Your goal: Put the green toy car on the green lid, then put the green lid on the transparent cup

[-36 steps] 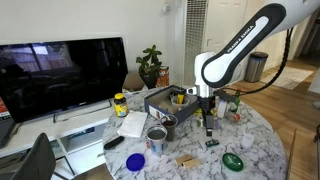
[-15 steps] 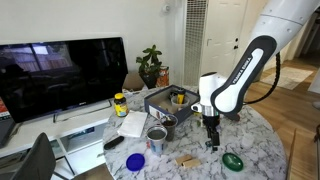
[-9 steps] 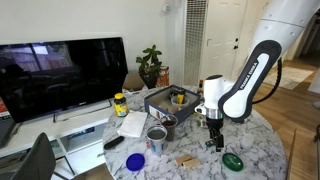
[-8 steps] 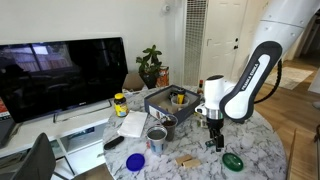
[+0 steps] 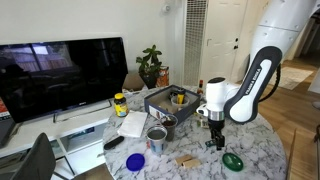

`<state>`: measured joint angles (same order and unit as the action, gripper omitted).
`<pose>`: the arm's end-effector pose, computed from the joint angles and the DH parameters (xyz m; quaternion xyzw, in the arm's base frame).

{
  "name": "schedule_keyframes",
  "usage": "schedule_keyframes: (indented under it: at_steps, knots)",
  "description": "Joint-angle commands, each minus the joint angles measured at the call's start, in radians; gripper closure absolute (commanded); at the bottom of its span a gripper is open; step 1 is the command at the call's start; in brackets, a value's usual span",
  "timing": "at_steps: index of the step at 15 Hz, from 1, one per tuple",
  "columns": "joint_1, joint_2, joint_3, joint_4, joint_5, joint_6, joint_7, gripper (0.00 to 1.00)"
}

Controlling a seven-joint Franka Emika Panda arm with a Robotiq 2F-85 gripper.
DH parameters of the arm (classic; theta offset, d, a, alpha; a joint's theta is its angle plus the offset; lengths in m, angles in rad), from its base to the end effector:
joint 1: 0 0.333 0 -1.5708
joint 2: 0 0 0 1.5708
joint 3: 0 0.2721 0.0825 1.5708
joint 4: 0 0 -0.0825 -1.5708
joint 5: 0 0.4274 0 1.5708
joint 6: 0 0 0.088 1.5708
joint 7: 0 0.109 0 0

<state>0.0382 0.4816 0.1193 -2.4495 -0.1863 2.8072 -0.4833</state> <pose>0.4348 0.0895 0.0183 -0.9175 -0.3935 0.0565 0.0120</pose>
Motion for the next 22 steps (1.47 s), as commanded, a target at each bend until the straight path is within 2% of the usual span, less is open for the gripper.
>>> schedule_keyframes:
  at_steps: [1,5,6,8,12,18,22]
  knots:
    - [0.004,0.033,-0.007,0.016,-0.043,0.026,0.031,0.40]
    - [-0.001,0.045,-0.003,0.031,-0.046,0.025,0.026,0.69]
    - [-0.002,0.046,-0.003,0.033,-0.047,0.026,0.025,0.79]
    - [-0.003,0.047,-0.002,0.036,-0.047,0.025,0.026,0.90]
    - [-0.011,0.028,0.006,0.023,-0.039,0.016,0.022,0.93]
    - [-0.091,-0.077,0.120,-0.087,0.042,0.009,-0.007,0.93]
    - [-0.100,-0.160,0.151,-0.178,0.074,0.025,0.004,0.93]
